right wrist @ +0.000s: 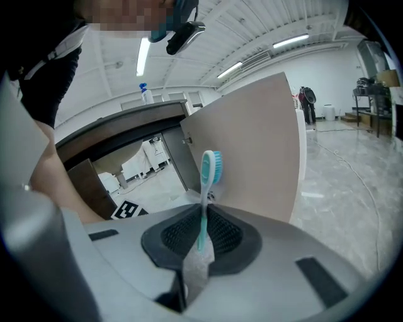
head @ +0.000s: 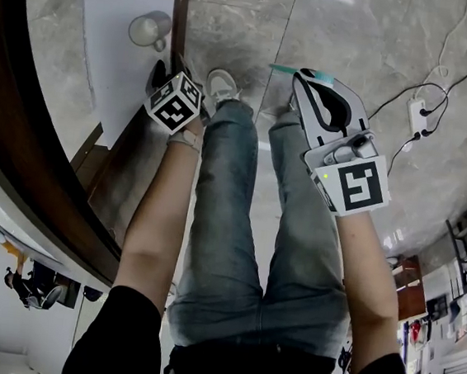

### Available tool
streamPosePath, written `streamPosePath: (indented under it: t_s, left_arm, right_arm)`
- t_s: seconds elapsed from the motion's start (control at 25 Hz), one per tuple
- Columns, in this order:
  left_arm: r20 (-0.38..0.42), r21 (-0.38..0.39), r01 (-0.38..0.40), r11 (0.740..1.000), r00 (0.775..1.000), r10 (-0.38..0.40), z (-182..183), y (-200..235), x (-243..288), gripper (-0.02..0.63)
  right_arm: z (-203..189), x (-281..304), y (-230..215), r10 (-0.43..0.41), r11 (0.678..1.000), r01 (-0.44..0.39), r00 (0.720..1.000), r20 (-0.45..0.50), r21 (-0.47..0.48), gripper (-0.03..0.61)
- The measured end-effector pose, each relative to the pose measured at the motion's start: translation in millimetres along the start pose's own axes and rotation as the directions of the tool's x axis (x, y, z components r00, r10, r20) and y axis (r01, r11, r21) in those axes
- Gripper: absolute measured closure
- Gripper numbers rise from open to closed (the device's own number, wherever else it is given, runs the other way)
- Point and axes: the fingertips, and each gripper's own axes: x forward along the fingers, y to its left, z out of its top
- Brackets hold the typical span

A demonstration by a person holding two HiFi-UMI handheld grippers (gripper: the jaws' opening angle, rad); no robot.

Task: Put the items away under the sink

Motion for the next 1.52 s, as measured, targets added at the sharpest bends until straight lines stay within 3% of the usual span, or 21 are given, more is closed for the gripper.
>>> streamPosePath:
  t_s: [0.28,0.76,1.2,1.52]
  left_arm:
    - [-0.046,-0.018,0.049,0.999,0.998,-0.05,-21.3,-17.1,-56.4,0.463]
    - [-0.121,-0.085,0.092,0.992,0.987,-0.102,-27.3,-3.5,-130.7,0.572]
    - [-0.199,-0.113,0.173,0.978,0.961,-0.193,-24.1,-12.8,-139.5,0.574]
    - [-0.242,-0.131,0.245,0.961,0.932,-0.27,-23.0,-13.4,-137.0,0.574]
  right_arm:
    - [22.9,18.6,2.8,0.042,0.998,-0.044,0.998,0.047,0.038,0.529]
    - [33.2,84.2,19.9,0.096,0.988,-0.108,0.989,0.109,0.11,0.529]
    - [25.4,174.7,70.6,0.221,0.957,-0.242,0.965,0.14,0.158,0.529]
    - [-6.9,231.3,99.3,0.271,0.938,-0.277,0.961,0.054,0.21,0.529]
